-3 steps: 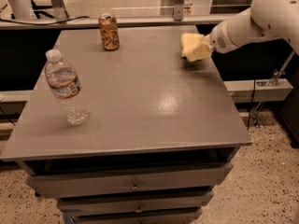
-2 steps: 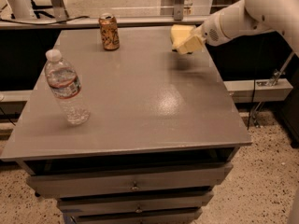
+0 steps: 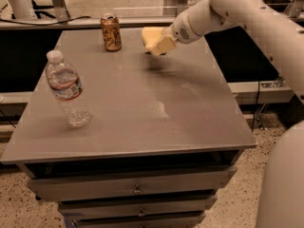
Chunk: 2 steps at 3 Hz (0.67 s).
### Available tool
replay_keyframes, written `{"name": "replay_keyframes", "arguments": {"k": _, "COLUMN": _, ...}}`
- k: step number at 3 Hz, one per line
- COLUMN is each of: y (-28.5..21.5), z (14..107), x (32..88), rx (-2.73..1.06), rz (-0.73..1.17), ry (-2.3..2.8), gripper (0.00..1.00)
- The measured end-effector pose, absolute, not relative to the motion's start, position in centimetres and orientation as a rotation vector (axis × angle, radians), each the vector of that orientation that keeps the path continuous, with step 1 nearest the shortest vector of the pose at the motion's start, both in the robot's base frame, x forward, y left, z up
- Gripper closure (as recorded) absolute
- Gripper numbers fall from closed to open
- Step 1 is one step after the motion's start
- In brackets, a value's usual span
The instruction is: Move sponge near orange can
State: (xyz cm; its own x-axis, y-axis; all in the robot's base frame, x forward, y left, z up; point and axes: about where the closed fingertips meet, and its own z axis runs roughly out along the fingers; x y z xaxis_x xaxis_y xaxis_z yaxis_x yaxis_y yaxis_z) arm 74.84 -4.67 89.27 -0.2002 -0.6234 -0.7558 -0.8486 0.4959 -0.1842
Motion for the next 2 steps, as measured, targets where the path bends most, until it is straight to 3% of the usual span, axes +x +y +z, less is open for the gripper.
{"name": "replay_keyframes", "arguments": {"k": 2, "y": 2.4, "z": 88.4, "x": 76.6, "rx": -1.302, "rz": 0.394, "ry": 1.877, "gripper": 1.00}}
